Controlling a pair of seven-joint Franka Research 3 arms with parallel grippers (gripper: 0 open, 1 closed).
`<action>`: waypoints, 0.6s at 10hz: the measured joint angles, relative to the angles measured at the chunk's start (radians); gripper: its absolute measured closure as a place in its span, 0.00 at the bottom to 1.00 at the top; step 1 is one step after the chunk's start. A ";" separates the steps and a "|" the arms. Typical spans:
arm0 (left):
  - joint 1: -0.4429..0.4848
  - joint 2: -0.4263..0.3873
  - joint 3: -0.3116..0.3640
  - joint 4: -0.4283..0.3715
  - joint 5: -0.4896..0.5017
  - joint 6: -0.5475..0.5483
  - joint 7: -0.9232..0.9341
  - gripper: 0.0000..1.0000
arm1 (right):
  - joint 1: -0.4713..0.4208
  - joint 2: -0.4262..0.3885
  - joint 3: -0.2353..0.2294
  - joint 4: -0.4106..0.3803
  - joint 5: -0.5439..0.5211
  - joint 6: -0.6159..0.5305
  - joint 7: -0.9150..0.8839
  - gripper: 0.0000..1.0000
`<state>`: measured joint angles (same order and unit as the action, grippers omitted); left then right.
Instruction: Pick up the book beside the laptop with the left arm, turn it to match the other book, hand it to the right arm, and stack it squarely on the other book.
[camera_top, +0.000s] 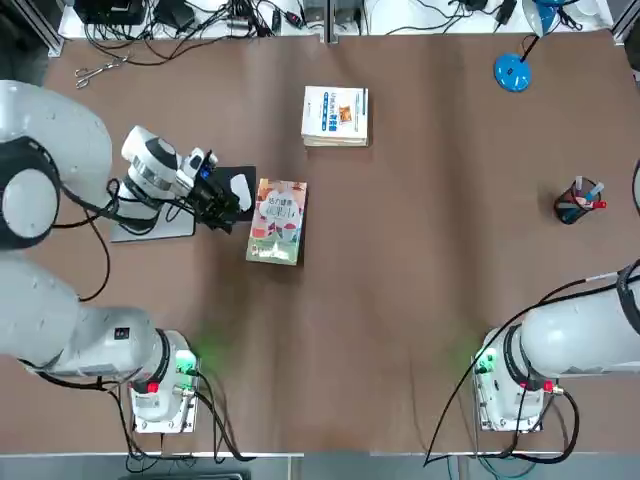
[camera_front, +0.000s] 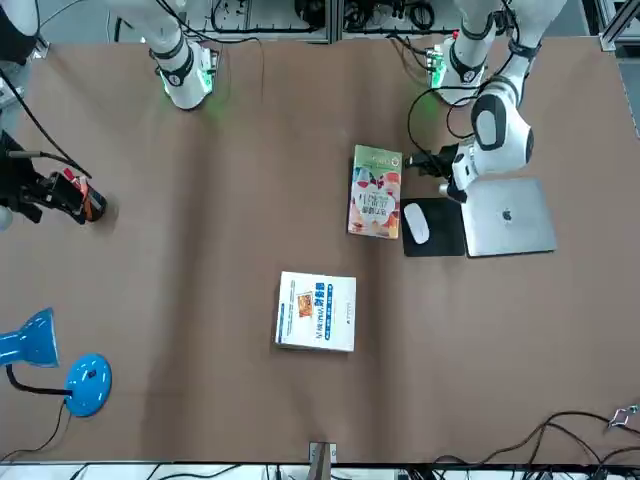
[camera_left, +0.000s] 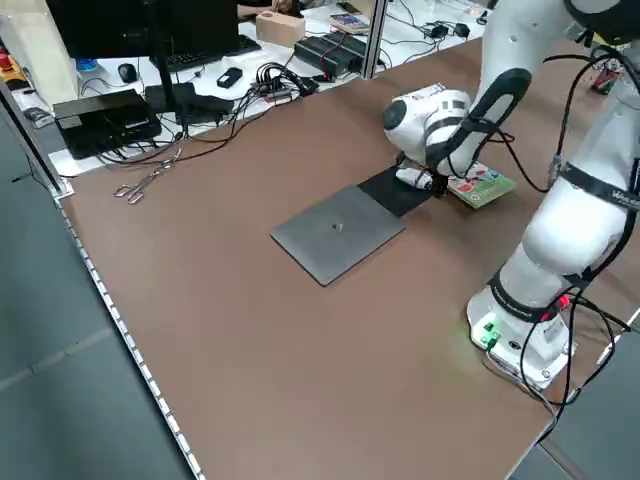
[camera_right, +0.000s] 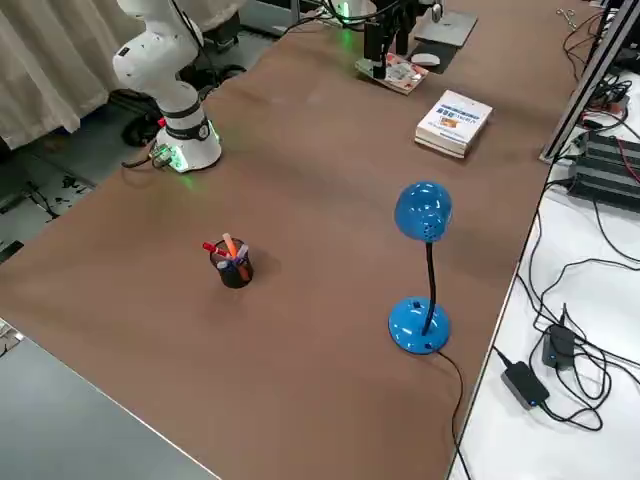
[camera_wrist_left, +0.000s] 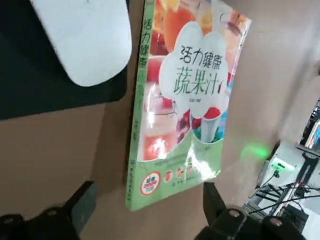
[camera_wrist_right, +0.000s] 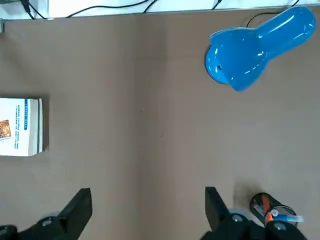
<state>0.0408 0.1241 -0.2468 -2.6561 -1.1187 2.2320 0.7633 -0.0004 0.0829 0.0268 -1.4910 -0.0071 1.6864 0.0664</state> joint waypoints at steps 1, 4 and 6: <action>0.000 0.026 0.000 0.000 -0.023 0.002 0.044 0.03 | 0.000 0.000 0.000 0.000 0.000 0.000 0.000 0.00; -0.001 0.072 -0.002 0.000 -0.085 0.002 0.079 0.00 | 0.001 0.000 0.000 0.000 0.000 0.001 0.000 0.00; -0.002 0.102 -0.022 0.000 -0.126 0.002 0.112 0.04 | 0.002 0.000 0.000 0.000 0.000 0.001 0.000 0.00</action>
<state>0.0391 0.2257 -0.2692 -2.6561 -1.2443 2.2342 0.8757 0.0016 0.0830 0.0270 -1.4910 -0.0071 1.6872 0.0664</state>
